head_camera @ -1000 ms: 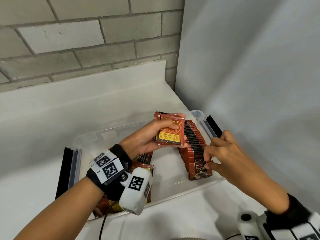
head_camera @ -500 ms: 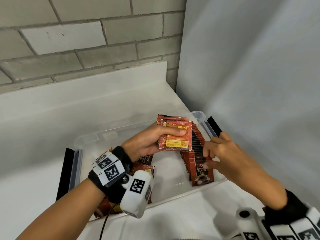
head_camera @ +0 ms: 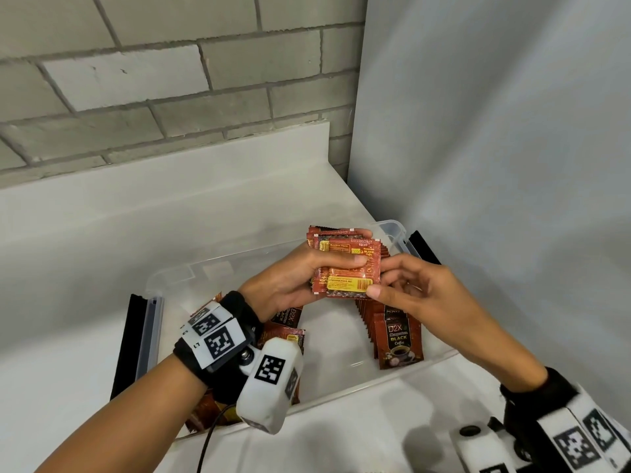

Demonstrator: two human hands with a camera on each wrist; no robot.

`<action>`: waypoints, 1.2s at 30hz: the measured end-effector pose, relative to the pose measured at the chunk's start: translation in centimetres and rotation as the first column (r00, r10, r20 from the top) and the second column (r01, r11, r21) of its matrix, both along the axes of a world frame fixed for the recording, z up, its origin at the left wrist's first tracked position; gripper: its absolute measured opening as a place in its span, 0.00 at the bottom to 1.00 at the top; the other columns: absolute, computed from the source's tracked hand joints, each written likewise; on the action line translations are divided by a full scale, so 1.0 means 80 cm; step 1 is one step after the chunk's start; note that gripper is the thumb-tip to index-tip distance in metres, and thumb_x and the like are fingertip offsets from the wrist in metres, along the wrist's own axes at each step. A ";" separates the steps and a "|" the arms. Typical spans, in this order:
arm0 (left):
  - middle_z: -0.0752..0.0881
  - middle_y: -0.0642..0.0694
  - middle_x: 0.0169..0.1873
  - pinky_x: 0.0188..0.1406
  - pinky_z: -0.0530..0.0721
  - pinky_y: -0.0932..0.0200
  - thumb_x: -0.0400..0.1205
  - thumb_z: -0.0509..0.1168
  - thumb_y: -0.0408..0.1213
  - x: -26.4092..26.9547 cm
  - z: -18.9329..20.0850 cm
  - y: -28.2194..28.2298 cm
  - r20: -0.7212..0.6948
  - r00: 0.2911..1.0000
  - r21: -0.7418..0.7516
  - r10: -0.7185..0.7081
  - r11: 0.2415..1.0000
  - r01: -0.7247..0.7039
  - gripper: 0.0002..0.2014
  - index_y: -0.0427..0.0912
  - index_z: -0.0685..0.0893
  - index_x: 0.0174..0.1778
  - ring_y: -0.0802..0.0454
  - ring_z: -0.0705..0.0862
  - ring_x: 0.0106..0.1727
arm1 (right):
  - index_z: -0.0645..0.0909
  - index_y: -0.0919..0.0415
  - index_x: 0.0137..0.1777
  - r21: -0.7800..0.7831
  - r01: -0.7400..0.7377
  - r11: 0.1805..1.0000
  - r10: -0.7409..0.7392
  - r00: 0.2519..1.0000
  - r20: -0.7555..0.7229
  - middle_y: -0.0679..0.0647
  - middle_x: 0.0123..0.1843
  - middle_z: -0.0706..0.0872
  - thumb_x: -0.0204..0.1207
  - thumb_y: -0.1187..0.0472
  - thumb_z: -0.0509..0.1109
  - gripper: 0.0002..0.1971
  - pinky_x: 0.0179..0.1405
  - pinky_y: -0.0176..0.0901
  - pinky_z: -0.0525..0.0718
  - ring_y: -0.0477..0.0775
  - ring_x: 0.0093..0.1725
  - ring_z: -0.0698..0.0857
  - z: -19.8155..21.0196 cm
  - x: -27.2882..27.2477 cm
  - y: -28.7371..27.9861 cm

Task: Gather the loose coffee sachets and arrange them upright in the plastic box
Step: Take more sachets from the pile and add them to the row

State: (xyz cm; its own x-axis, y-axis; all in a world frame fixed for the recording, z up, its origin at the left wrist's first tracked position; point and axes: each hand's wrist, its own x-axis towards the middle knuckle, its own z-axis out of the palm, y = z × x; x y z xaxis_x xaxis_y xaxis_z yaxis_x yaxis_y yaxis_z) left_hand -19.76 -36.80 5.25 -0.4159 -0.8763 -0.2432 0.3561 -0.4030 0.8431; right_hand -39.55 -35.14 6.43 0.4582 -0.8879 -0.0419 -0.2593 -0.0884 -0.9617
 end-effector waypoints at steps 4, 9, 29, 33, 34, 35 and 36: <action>0.90 0.39 0.52 0.51 0.89 0.53 0.61 0.77 0.60 -0.003 0.003 0.002 0.021 0.999 0.020 -0.044 0.999 0.043 0.34 0.43 0.86 0.59 0.46 0.89 0.52 | 0.85 0.58 0.45 -0.073 0.103 0.992 -0.092 0.987 0.134 0.56 0.39 0.88 0.68 0.63 0.76 0.06 0.47 0.39 0.84 0.60 0.42 0.84 -0.006 0.006 0.000; 0.86 0.35 0.50 0.49 0.88 0.48 0.67 0.56 0.73 -0.004 0.000 -0.001 -0.024 0.998 0.144 -0.059 0.988 0.061 0.42 0.39 0.85 0.59 0.44 0.87 0.42 | 0.84 0.58 0.36 -0.106 0.211 0.972 -0.171 0.939 0.298 0.45 0.37 0.90 0.64 0.64 0.76 0.03 0.39 0.28 0.82 0.42 0.36 0.85 -0.004 0.005 0.003; 0.87 0.37 0.55 0.54 0.87 0.52 0.77 0.67 0.32 -0.007 -0.008 -0.005 -0.054 0.979 0.022 0.196 0.980 -0.196 0.23 0.40 0.79 0.70 0.43 0.88 0.54 | 0.77 0.53 0.57 -0.002 0.146 0.989 -0.143 0.976 0.165 0.45 0.45 0.88 0.62 0.47 0.74 0.24 0.44 0.37 0.86 0.52 0.43 0.88 -0.013 0.010 0.001; 0.84 0.33 0.61 0.60 0.84 0.48 0.77 0.65 0.34 -0.014 -0.012 -0.001 -0.072 0.975 -0.004 0.211 0.977 -0.212 0.24 0.39 0.77 0.72 0.40 0.85 0.60 | 0.74 0.57 0.58 0.084 0.189 0.978 -0.203 0.955 0.217 0.48 0.47 0.90 0.62 0.55 0.77 0.25 0.37 0.35 0.86 0.51 0.39 0.88 -0.012 0.011 -0.001; 0.85 0.34 0.61 0.60 0.84 0.47 0.77 0.65 0.34 -0.015 -0.013 -0.001 -0.078 0.975 -0.009 0.209 0.978 -0.210 0.24 0.39 0.77 0.71 0.40 0.85 0.60 | 0.73 0.57 0.58 0.089 0.193 0.977 -0.208 0.953 0.220 0.49 0.48 0.89 0.64 0.59 0.78 0.24 0.37 0.35 0.87 0.51 0.39 0.89 -0.012 0.011 -0.001; 0.86 0.35 0.59 0.59 0.85 0.48 0.77 0.65 0.35 -0.017 -0.014 -0.001 -0.081 0.974 -0.012 0.210 0.977 -0.211 0.23 0.38 0.78 0.70 0.41 0.86 0.59 | 0.73 0.58 0.57 0.093 0.198 0.976 -0.214 0.951 0.222 0.50 0.49 0.89 0.66 0.62 0.78 0.22 0.38 0.36 0.87 0.51 0.39 0.89 -0.014 0.012 -0.001; 0.87 0.37 0.56 0.56 0.87 0.49 0.77 0.65 0.36 -0.018 -0.012 -0.001 -0.084 0.974 -0.013 0.209 0.977 -0.211 0.23 0.38 0.79 0.69 0.42 0.87 0.57 | 0.73 0.58 0.56 0.098 0.205 0.974 -0.223 0.948 0.228 0.51 0.49 0.88 0.67 0.65 0.77 0.20 0.38 0.37 0.88 0.52 0.38 0.90 -0.014 0.012 -0.002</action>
